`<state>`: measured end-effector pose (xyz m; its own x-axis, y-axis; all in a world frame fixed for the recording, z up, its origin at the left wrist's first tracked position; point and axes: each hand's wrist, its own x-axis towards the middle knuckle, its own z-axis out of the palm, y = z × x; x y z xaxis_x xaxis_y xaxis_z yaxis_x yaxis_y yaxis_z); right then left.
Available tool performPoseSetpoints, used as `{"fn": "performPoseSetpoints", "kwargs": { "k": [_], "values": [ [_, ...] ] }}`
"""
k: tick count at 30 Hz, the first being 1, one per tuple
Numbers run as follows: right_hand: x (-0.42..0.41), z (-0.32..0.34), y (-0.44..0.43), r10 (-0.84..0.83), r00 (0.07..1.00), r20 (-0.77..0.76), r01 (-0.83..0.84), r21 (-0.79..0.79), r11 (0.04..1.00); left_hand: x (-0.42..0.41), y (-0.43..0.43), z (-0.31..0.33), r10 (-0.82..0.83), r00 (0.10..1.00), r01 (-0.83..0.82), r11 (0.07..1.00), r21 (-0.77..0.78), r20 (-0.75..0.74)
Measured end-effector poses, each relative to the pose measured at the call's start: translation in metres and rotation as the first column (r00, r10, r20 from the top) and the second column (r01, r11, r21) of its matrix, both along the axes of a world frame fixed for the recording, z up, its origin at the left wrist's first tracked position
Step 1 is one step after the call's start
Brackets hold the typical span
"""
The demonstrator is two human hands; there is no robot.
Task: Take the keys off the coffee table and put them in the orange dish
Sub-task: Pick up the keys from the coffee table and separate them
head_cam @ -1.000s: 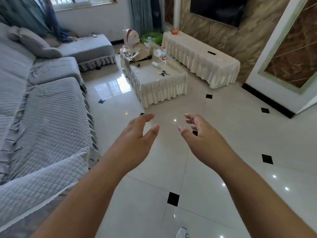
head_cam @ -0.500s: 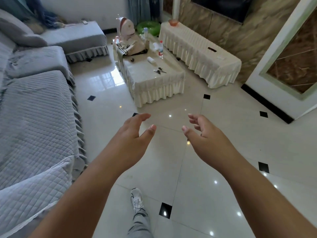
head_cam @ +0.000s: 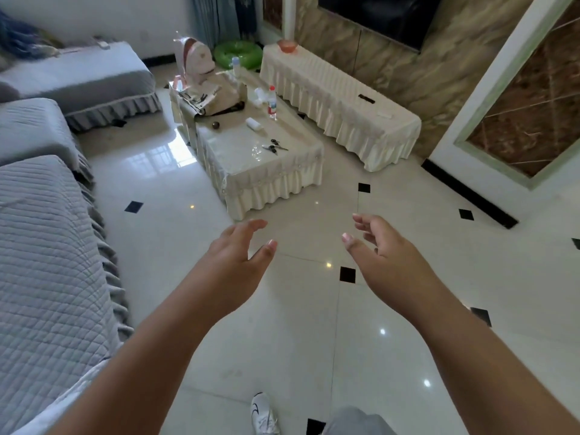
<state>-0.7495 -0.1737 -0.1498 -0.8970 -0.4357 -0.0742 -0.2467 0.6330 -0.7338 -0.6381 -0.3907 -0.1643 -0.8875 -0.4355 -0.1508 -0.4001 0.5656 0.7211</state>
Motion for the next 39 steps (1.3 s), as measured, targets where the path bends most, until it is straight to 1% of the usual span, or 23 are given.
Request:
{"fn": "performPoseSetpoints", "kwargs": {
  "k": [5, 12, 16, 21, 24, 27, 31, 34, 39],
  "values": [
    [-0.035, 0.000, -0.035, 0.001, 1.000, 0.023, 0.000, -0.018, 1.000, -0.038, -0.029, 0.001, -0.023, 1.000, 0.024, 0.999, 0.033, -0.016],
    [-0.128, -0.014, -0.078, 0.026, 1.000, 0.002, -0.025, -0.031, 0.999, -0.118, -0.064, -0.006, -0.009, 1.000, 0.010, 1.000, 0.020, -0.011],
    [-0.194, -0.025, -0.098, 0.089, 0.996, 0.028, -0.087, -0.045, 0.995, -0.168, -0.076, -0.013, 0.057, 0.998, -0.058, 0.997, 0.052, 0.012],
    [-0.285, -0.020, -0.128, 0.162, 0.986, 0.042, -0.160, -0.045, 0.986, -0.235, -0.089, -0.003, 0.127, 0.992, -0.126, 0.991, 0.031, -0.012],
    [-0.330, -0.017, -0.145, 0.207, 0.978, 0.037, -0.205, -0.054, 0.977, -0.272, -0.098, -0.003, 0.168, 0.986, -0.168, 0.986, 0.008, -0.001],
    [-0.368, -0.020, -0.160, 0.245, 0.968, 0.045, -0.243, -0.039, 0.969, -0.303, -0.104, -0.007, 0.212, 0.977, -0.211, 0.977, 0.024, -0.006],
    [-0.403, -0.029, -0.171, 0.266, 0.959, 0.098, -0.264, -0.031, 0.964, -0.332, -0.114, -0.016, 0.235, 0.972, -0.234, 0.969, 0.078, -0.009],
    [-0.428, -0.034, -0.181, 0.261, 0.960, 0.104, -0.262, 0.001, 0.965, -0.361, -0.129, -0.023, 0.248, 0.969, -0.247, 0.965, 0.091, -0.009],
    [-0.473, -0.041, -0.210, 0.212, 0.972, 0.100, -0.218, 0.058, 0.974, -0.414, -0.161, -0.040, 0.195, 0.981, -0.193, 0.977, 0.088, -0.011]
  ]
}}
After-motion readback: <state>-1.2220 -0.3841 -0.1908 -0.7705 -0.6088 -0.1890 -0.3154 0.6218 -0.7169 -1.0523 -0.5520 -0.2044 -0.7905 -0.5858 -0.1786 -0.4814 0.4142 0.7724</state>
